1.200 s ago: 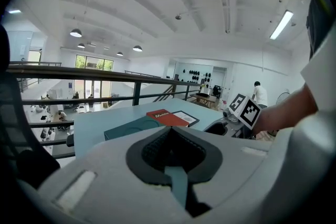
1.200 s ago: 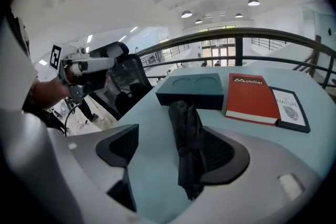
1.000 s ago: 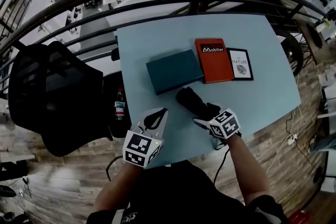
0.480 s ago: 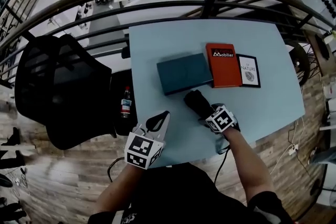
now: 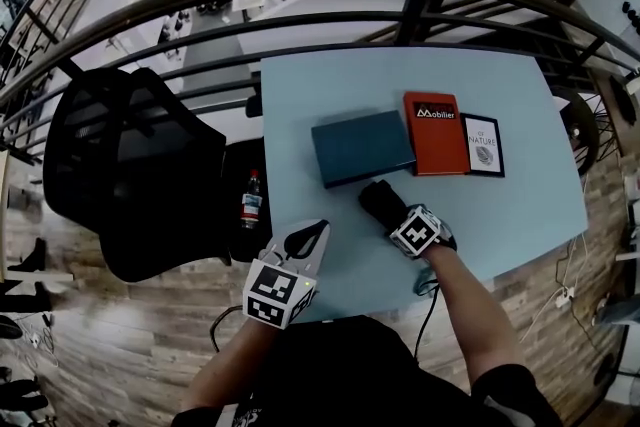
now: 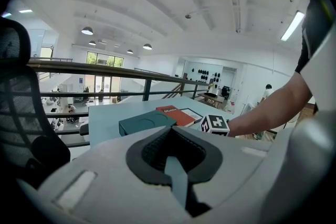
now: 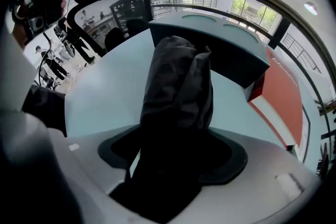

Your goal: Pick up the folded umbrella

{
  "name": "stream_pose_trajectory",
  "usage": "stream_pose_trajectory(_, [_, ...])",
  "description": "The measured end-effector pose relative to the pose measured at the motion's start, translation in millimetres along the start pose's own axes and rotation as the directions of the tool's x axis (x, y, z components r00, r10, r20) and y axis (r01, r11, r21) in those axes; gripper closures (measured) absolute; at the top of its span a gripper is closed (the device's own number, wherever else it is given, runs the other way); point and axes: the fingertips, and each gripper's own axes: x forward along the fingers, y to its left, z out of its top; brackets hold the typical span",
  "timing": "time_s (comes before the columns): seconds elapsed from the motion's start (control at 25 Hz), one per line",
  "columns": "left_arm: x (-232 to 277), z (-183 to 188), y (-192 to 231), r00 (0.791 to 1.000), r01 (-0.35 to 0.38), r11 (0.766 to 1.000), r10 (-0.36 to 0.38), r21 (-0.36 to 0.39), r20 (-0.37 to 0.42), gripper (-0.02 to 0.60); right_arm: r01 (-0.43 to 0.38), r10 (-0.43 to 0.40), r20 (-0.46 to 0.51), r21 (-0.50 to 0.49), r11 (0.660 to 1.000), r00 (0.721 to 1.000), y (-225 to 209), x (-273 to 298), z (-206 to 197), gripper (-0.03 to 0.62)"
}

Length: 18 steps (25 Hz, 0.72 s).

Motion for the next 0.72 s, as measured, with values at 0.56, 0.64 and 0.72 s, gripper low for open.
stream_pose_trajectory(0.56, [-0.2,8.2,-16.1,0.998,0.066,0.998,-0.066,0.021,-0.002,0.575,-0.062,0.050,0.151,0.080,0.995,0.987,19.0,-9.0,5.7,0.344])
stream_pose_trajectory(0.64, [-5.7,11.3,-12.4,0.998,0.055,0.998,-0.056,0.019,0.007,0.575,-0.053,0.037,0.176,0.087,0.995,0.984,19.9,-11.5,4.0,0.343])
stream_pose_trajectory(0.72, [-11.0,16.5,-8.2,0.999,0.043,0.999,-0.043,0.012,0.022,0.575,-0.061,0.030,0.234,0.127,0.990,0.972,22.0,-20.9,6.6,0.342])
